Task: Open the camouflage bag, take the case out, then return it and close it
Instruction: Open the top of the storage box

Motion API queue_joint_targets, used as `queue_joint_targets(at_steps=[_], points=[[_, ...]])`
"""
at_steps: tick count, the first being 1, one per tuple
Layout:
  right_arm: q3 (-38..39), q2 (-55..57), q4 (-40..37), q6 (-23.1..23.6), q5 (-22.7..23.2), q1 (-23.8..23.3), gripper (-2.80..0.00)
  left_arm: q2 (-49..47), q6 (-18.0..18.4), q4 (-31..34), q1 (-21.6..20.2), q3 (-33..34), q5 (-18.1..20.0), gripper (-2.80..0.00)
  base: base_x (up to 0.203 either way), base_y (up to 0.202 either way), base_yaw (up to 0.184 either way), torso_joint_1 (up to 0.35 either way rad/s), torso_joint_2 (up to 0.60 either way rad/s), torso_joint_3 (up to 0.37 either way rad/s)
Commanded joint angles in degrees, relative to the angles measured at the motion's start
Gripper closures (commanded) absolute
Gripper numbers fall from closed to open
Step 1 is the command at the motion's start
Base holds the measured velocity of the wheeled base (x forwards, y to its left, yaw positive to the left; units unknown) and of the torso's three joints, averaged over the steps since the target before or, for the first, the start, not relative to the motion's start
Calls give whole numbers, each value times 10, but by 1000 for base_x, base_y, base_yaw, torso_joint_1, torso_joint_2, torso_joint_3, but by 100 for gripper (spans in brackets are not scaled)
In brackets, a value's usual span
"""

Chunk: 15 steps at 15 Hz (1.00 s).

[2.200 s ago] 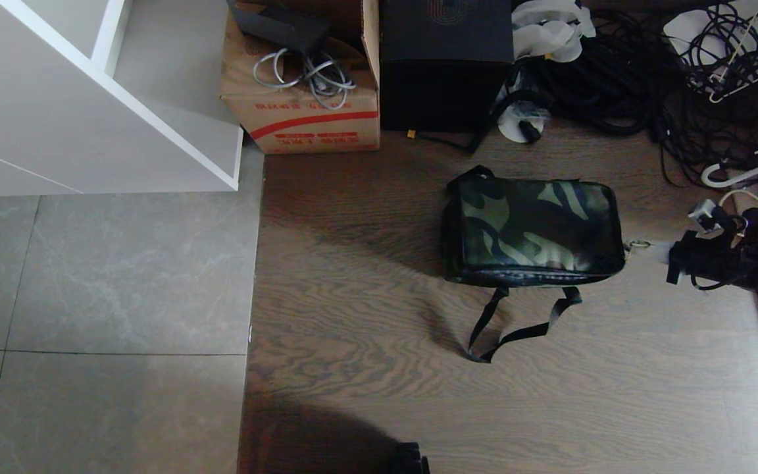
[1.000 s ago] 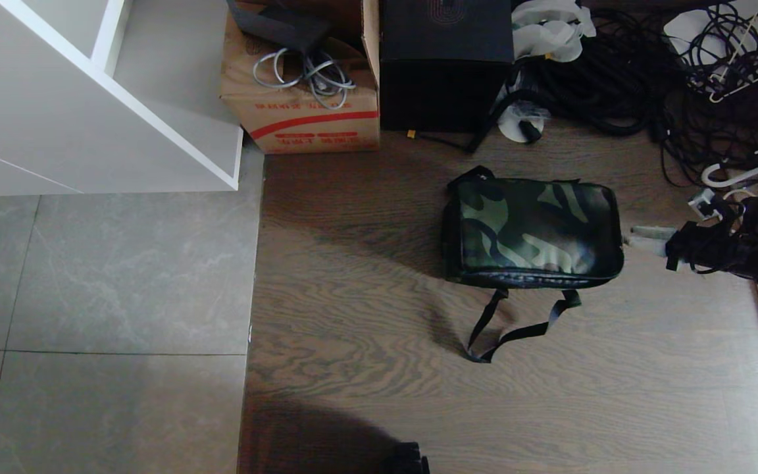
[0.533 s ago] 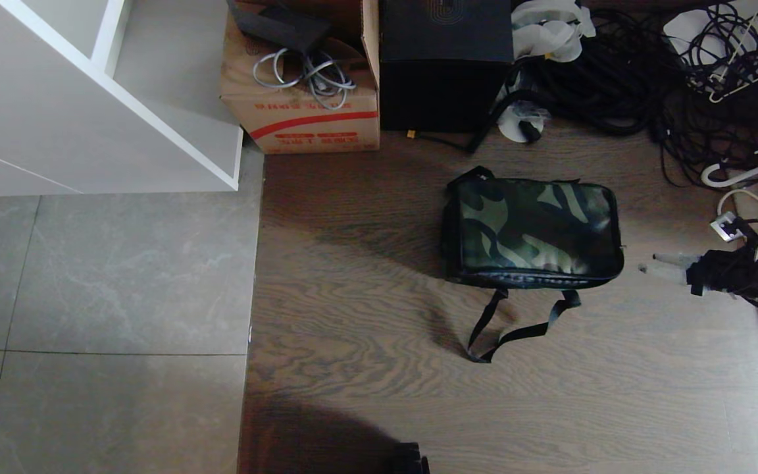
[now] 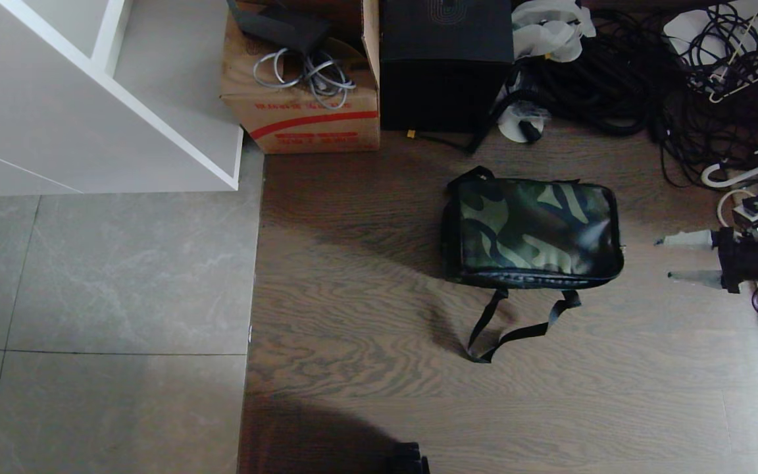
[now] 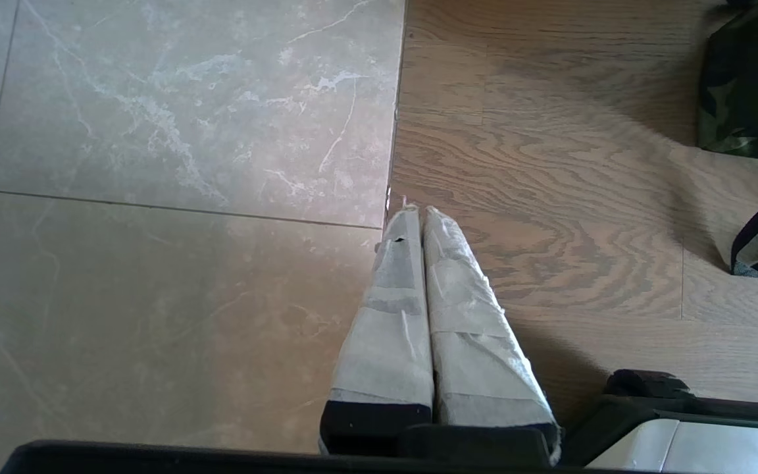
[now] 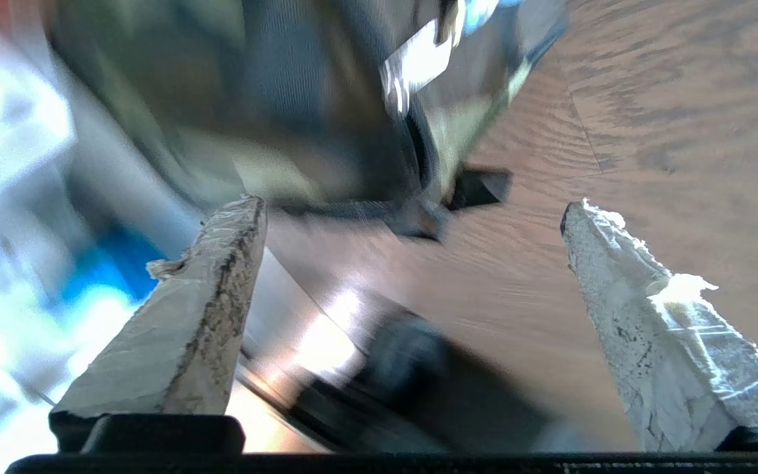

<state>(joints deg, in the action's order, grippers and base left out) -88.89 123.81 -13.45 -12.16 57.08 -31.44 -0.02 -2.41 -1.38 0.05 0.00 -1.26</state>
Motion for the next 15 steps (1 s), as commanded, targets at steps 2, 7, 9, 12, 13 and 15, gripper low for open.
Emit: queue_joint_targets(at_steps=[2,7,9,12,13,15], points=[[-49,-9,-3,-176,-162,34,-280,0,0,0,0,5,0,0,0,0,0,0,0,0],[-67,31,35,-169,-400,59,-280,0,0,0,0,5,-1,0,0,0,0,0,0,0],[-68,32,32,-258,-449,72,-280,0,0,0,0,5,-1,0,0,0,0,0,0,0],[-85,26,0,-431,-463,101,-280,0,0,0,0,5,0,0,0,0,0,0,0,0],[-92,21,-7,-469,-463,112,-280,0,0,0,0,5,0,0,0,0,0,0,0,0],[-95,20,-5,-511,-454,135,-280,0,0,0,0,5,-1,0,0,0,0,0,0,0]])
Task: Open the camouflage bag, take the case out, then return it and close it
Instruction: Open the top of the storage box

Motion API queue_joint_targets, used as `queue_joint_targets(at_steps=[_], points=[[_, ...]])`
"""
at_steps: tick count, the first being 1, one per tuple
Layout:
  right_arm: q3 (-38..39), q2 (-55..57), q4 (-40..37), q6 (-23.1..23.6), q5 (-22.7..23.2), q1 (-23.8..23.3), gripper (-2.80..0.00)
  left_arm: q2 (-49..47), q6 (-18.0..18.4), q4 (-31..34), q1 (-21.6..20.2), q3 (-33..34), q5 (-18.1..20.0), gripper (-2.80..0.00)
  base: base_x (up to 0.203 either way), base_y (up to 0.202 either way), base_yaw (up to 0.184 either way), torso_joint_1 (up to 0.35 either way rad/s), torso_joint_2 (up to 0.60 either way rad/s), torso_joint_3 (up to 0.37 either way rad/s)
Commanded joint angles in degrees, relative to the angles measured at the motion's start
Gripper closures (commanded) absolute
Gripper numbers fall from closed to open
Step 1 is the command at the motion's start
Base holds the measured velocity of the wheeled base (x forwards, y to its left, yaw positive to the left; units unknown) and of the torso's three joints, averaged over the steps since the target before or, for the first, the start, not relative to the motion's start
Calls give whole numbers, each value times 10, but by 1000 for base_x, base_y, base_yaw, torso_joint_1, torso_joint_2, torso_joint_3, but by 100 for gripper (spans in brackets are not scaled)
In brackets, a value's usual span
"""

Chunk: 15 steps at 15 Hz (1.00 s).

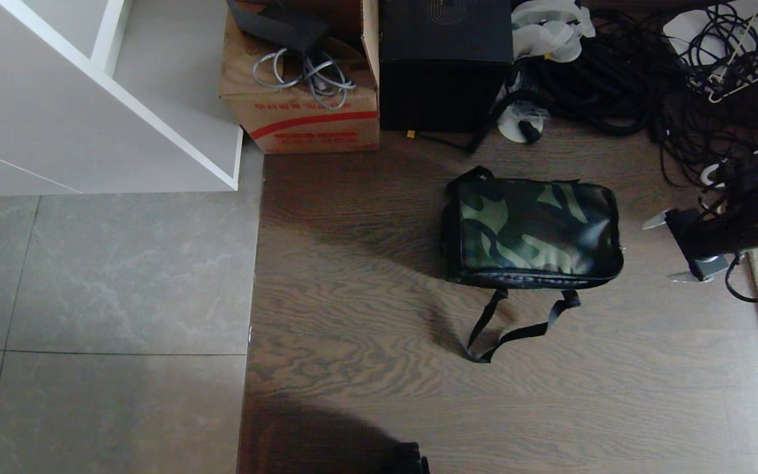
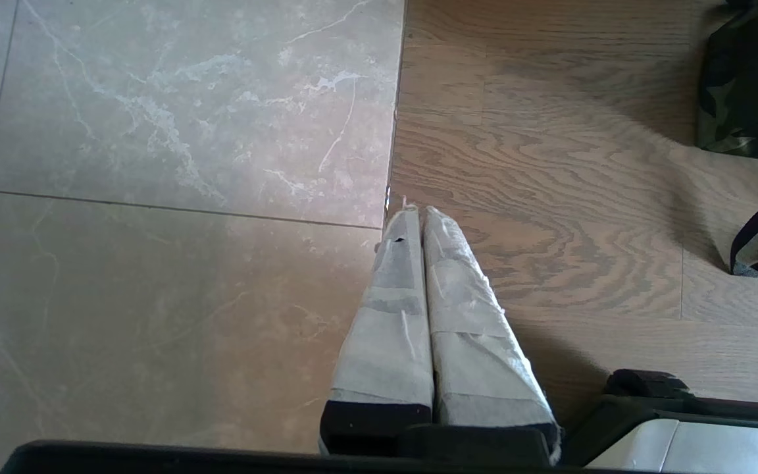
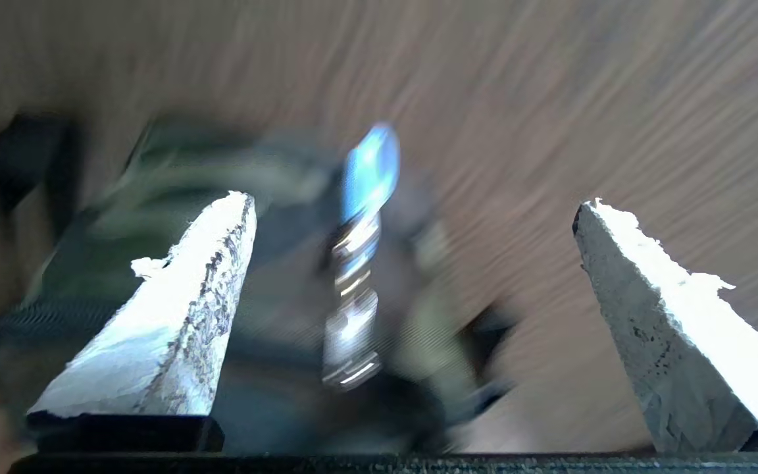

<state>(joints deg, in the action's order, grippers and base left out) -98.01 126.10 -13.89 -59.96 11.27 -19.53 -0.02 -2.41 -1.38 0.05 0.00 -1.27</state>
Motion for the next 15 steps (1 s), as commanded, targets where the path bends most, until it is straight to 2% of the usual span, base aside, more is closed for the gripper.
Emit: queue_joint_targets(at_steps=[1,15], points=[[-5,-3,-1,-45,5,22,-280,0,0,0,0,5,-1,0,0,0,0,0,0,0],[-14,14,2,-144,8,53,-280,0,0,0,0,5,-1,0,0,0,0,0,0,0]])
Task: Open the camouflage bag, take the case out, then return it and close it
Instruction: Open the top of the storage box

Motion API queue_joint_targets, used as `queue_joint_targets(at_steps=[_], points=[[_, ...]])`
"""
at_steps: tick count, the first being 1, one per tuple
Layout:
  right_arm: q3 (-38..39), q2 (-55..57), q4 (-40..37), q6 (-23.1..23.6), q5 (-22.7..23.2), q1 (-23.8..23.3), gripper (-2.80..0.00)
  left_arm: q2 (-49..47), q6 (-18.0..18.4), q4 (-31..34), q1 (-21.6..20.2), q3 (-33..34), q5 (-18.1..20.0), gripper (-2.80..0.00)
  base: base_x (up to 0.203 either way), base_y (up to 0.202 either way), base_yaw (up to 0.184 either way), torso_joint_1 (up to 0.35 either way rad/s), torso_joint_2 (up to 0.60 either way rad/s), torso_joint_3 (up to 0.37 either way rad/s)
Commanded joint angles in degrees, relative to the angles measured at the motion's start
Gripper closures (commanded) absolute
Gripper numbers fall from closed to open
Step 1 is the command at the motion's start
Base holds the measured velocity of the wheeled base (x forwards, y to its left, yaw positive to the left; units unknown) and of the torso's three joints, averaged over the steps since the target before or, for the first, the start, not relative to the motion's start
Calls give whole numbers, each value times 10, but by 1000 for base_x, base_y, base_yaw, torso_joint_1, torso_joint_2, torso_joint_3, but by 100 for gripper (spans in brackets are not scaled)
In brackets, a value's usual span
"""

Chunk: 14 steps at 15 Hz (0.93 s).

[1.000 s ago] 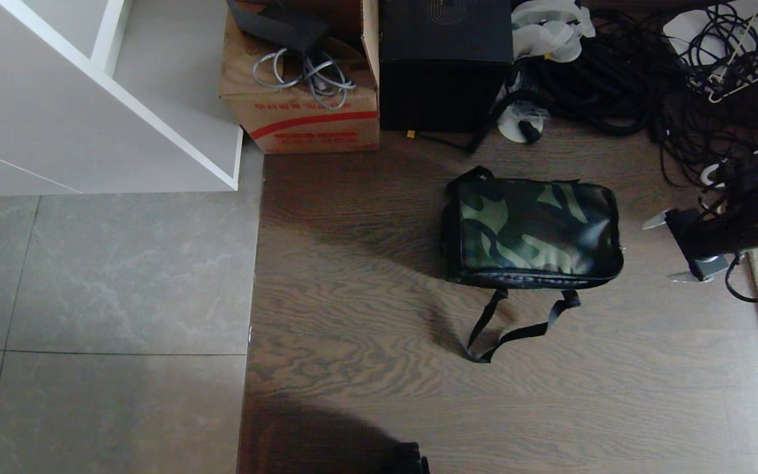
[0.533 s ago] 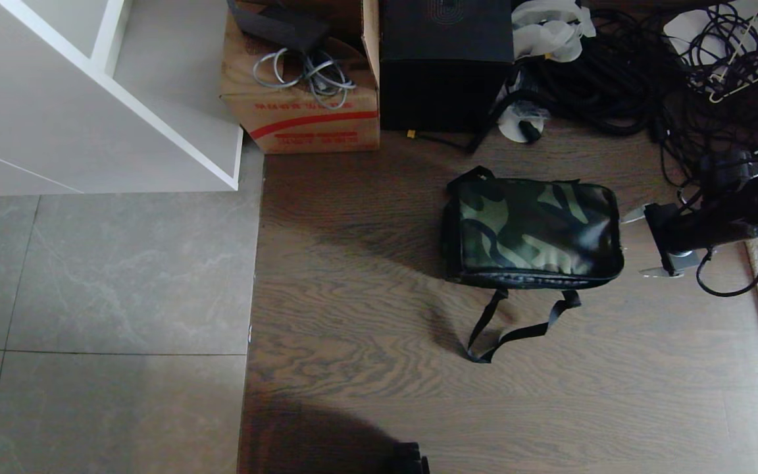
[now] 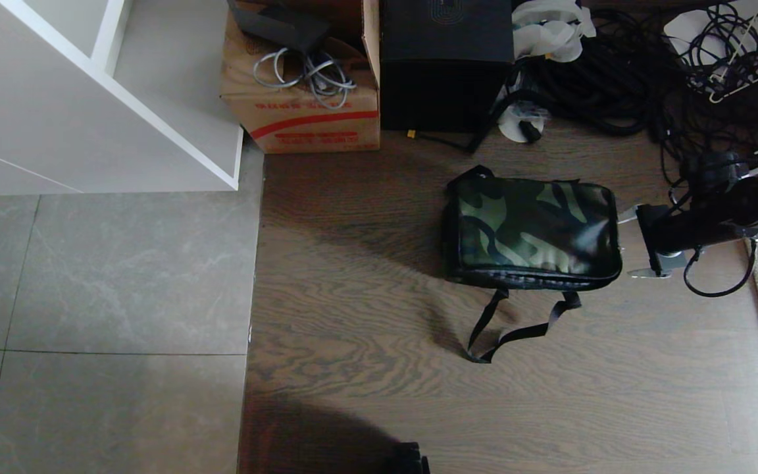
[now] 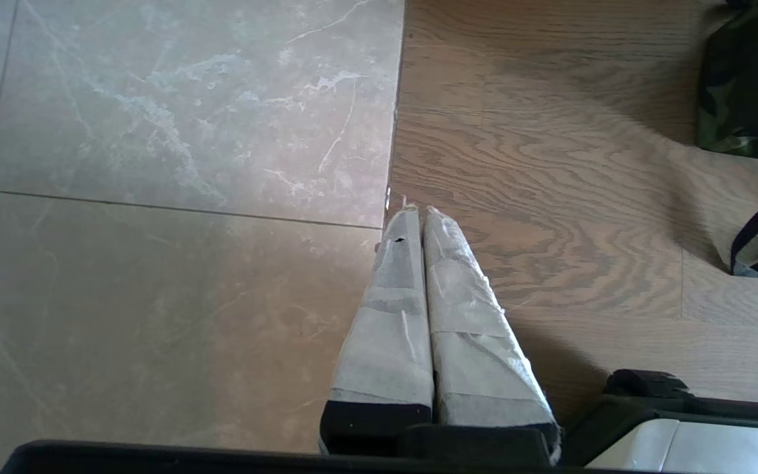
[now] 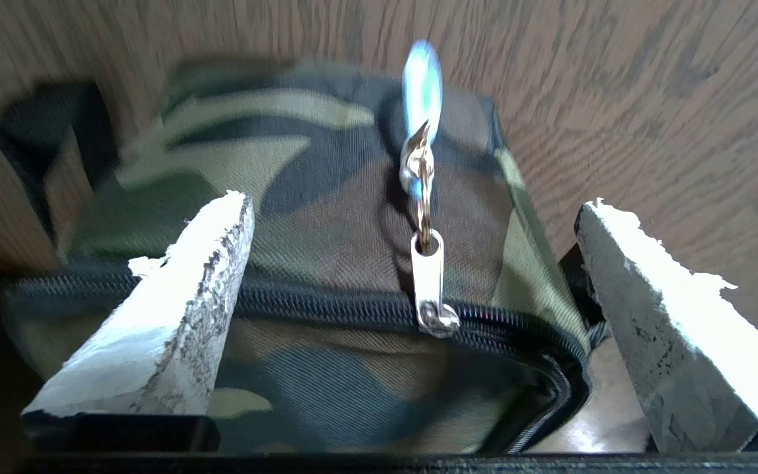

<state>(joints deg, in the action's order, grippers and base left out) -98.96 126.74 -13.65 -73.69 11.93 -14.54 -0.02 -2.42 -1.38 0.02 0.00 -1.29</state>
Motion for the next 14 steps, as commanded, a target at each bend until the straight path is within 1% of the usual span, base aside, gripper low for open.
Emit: queue_joint_targets(at_steps=[1,8,9,14], points=[[-7,10,-1,-7,1,4,-280,0,0,0,0,5,0,0,0,0,0,0,0,0],[-32,42,11,-7,-1,3,-280,0,0,0,0,5,0,0,0,0,0,0,0,0],[-33,45,11,-8,-1,3,0,0,0,0,1,5,0,0,0,0,0,0,0,0],[-58,65,12,-15,10,4,0,0,0,0,0,5,0,0,0,0,0,0,0,0]])
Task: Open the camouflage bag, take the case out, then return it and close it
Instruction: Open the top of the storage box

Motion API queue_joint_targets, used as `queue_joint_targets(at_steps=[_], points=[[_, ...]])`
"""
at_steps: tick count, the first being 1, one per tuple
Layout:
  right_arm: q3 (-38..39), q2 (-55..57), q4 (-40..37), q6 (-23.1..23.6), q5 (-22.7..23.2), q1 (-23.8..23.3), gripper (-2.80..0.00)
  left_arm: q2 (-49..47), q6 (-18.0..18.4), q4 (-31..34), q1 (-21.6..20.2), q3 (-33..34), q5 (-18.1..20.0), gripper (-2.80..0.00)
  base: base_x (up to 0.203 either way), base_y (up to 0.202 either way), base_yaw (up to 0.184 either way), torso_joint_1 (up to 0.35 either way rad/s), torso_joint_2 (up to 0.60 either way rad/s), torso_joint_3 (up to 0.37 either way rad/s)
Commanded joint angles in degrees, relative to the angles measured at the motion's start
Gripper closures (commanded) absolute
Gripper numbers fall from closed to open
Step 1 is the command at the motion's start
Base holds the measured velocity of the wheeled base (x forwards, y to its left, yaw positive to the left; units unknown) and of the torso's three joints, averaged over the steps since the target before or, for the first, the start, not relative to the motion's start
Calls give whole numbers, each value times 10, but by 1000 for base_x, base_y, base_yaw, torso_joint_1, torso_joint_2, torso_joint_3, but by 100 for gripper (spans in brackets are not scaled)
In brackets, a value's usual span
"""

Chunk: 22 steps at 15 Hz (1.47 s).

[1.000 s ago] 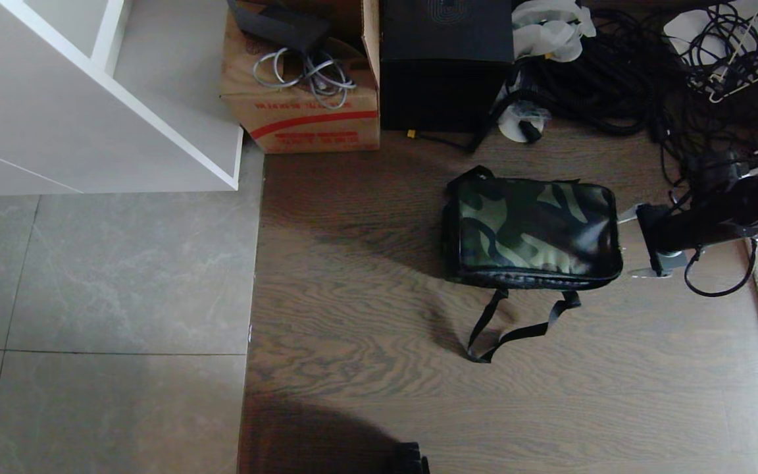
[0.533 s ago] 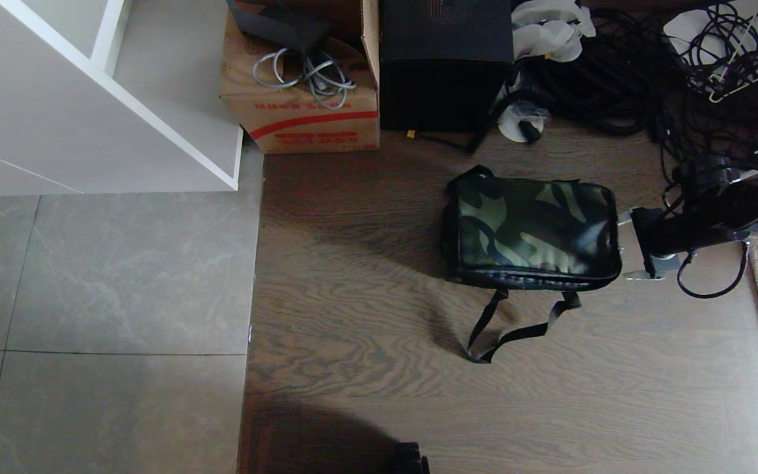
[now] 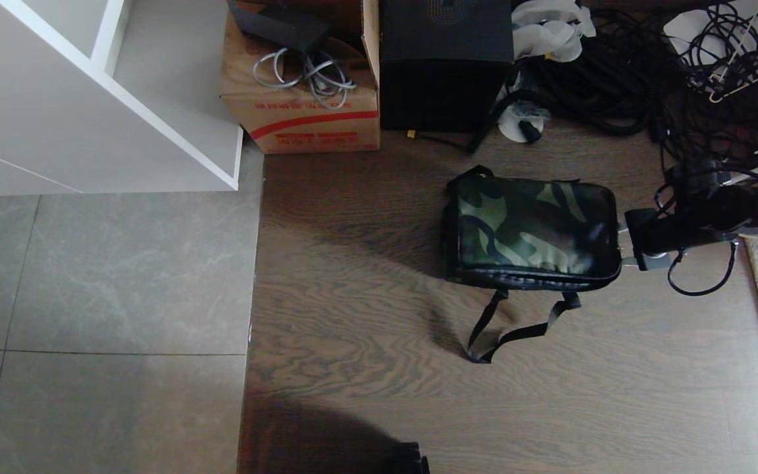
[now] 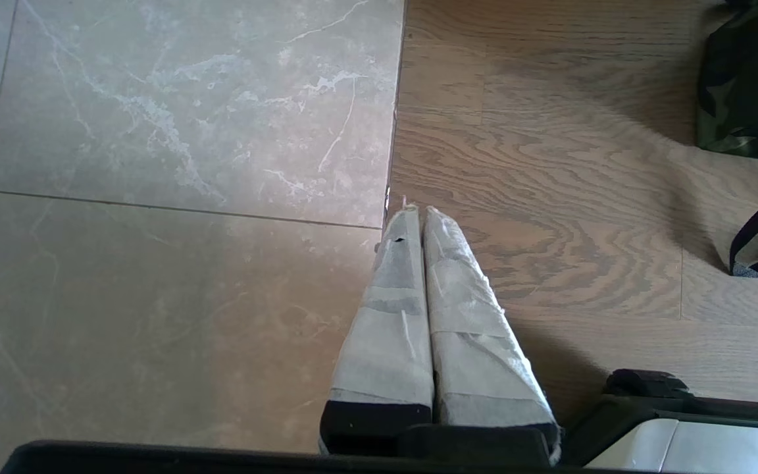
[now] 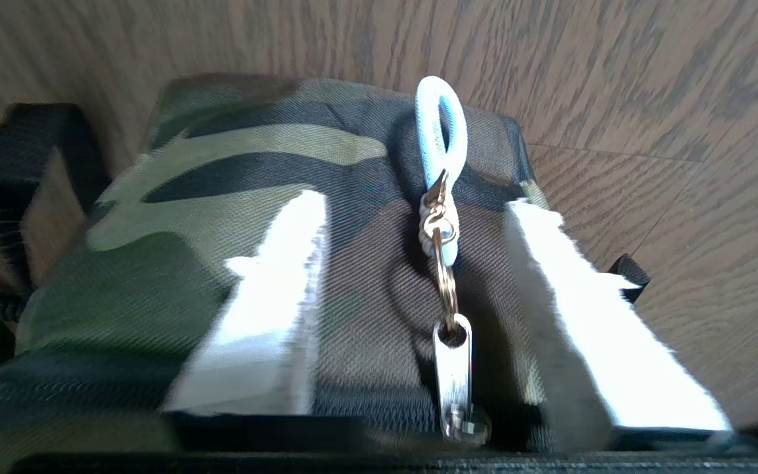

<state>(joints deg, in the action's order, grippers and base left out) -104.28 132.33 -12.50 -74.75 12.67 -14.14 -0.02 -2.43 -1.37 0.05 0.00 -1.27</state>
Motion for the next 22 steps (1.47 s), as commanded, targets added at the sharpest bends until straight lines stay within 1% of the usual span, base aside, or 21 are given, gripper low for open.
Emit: queue_joint_targets(at_steps=[1,5,8,11,12,14,19,20,22], points=[[-5,11,-1,-5,3,0,0,0,0,0,0,5,0,0,0,0,0,0,0,0],[-6,13,0,-2,3,-2,0,0,0,0,0,5,-1,0,0,0,0,0,0,0],[-6,0,6,7,5,-16,0,0,0,0,0,4,0,0,0,0,0,0,0,0],[2,-20,72,57,4,-39,0,0,0,0,0,5,0,0,0,0,0,0,0,0],[4,-25,88,61,5,-41,0,0,0,0,0,5,-1,0,0,0,0,0,0,0],[4,-32,105,77,7,-41,0,0,0,0,0,5,-1,0,0,0,0,0,0,0],[8,-31,111,167,13,-37,0,0,0,0,0,5,0,0,0,0,0,0,0,0],[-2,-26,115,179,13,-37,0,0,0,0,0,5,0,0,0,0,0,0,0,0],[-25,-17,164,182,12,-34,0,0,0,0,0,5,-1,0,0,0,0,0,0,0]])
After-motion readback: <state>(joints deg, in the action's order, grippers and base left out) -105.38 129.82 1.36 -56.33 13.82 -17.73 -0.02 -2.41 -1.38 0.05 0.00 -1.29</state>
